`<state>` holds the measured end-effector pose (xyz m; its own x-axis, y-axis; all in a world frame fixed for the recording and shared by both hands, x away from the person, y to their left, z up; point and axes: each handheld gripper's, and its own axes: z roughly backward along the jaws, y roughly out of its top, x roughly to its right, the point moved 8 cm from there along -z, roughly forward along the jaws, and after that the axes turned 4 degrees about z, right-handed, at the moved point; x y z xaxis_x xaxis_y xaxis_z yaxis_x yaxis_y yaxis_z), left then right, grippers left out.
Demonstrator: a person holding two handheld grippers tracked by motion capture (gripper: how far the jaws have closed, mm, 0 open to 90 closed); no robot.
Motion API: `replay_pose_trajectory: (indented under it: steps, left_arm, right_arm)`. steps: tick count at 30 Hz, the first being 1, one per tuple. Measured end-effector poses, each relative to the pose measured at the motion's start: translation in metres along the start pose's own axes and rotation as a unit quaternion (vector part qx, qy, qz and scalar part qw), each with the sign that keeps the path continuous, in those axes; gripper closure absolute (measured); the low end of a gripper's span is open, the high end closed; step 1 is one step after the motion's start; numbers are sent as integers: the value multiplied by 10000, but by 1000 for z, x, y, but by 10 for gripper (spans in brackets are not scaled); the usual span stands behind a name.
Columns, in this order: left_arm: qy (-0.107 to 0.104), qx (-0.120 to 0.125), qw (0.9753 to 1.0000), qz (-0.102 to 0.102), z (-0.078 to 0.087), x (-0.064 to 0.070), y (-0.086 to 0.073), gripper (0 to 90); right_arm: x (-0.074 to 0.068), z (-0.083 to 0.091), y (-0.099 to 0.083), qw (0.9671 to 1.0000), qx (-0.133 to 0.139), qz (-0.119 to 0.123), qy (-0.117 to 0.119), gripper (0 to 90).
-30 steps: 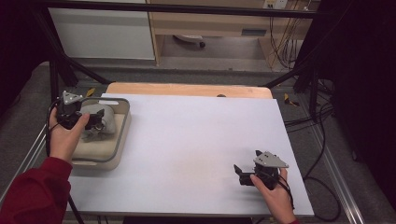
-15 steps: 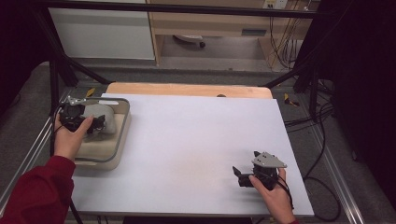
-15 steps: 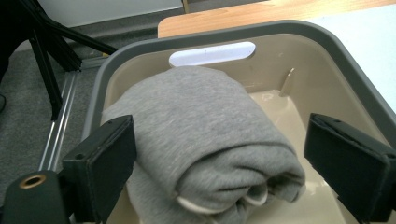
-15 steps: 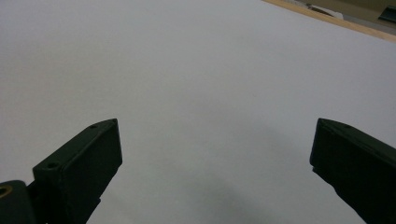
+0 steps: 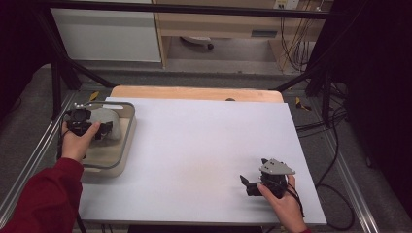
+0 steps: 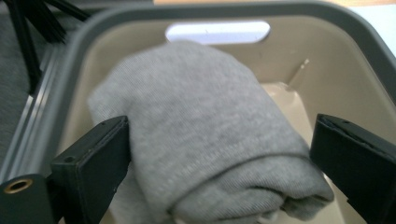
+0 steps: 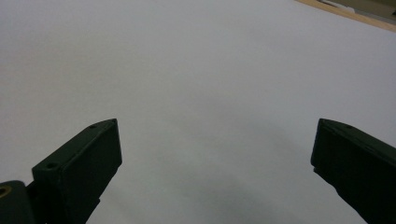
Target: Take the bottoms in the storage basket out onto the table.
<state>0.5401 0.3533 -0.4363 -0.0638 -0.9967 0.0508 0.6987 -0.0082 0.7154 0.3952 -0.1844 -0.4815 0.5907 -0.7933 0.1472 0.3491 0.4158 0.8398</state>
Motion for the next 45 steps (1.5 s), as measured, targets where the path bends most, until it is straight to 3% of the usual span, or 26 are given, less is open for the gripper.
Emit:
replay_pose_trajectory:
  steps: [3, 10, 18, 22, 24, 31, 34, 39, 42, 45]
  left_arm:
    - [13, -123, 9999, -22, -5, 0, -6, 18]
    - [55, -142, 9998, -125, -13, 2, -8, 8]
    - [134, -77, 9998, -144, -17, 2, -9, 62]
    - [-28, -129, 9999, 38, -16, 2, -10, 186]
    - [-187, -143, 9996, 157, -17, 1, -11, 300]
    - [-224, -142, 9994, 213, -15, 0, -11, 475]
    - [-326, -132, 9987, 358, -14, 0, -11, 510]
    - [-450, 33, 9956, 824, -7, -3, -6, 570]
    - [-607, 201, 9932, 971, 1, -2, -1, 578]
    - [-636, 499, 9925, 921, 16, -1, 6, 582]
  right_arm:
    - [0, 0, 0, 10000, -2, 20, 11, 22]
    - [0, 0, -1, 10000, -24, 12, 2, 22]
    - [0, 0, -1, 10000, -38, 20, 11, 22]
    - [-1, 0, -1, 10000, -32, 21, 22, 22]
    - [-1, 0, 0, 10000, -11, 25, 32, 22]
    - [-1, 0, 0, 10000, -6, 39, 41, 22]
    - [-1, 0, 0, 10000, -3, 35, 39, 22]
    - [-2, 0, 1, 10000, 15, 34, 55, 22]
    - [-2, 1, 3, 10000, 58, 42, 46, 22]
    - [-2, 1, 3, 9999, 74, 58, 55, 21]
